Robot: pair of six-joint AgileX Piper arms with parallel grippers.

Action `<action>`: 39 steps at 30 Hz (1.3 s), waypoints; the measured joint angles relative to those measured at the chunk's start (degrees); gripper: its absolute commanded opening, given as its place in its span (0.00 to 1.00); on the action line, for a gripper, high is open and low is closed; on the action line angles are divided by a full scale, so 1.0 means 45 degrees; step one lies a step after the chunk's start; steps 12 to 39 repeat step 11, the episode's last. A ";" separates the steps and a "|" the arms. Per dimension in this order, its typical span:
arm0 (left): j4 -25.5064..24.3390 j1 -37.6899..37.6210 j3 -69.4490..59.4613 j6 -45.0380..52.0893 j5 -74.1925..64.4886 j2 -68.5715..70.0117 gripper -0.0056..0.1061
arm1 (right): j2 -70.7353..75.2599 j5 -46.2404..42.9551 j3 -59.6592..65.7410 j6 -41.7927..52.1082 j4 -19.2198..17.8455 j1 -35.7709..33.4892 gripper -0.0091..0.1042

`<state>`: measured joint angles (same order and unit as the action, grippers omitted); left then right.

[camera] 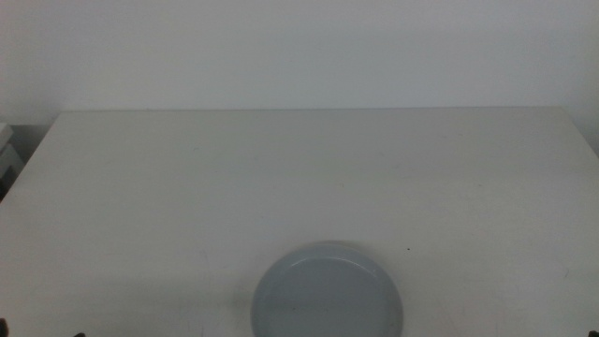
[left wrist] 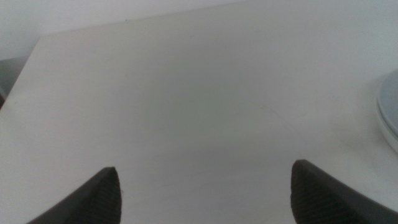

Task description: Stack the three bowls on top of each other.

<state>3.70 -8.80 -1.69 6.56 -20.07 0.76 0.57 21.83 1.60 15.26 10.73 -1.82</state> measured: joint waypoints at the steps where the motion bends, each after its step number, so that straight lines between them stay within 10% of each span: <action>1: 0.0000 0.0115 0.0000 0.0000 0.0000 0.0004 0.99 | 0.0000 -0.0004 0.0000 0.0000 0.0000 0.0000 0.56; 39: -0.0023 0.1131 0.0000 0.0000 0.0000 0.0004 0.99 | 0.0000 -0.0017 0.0000 0.0000 -0.0003 0.0000 0.56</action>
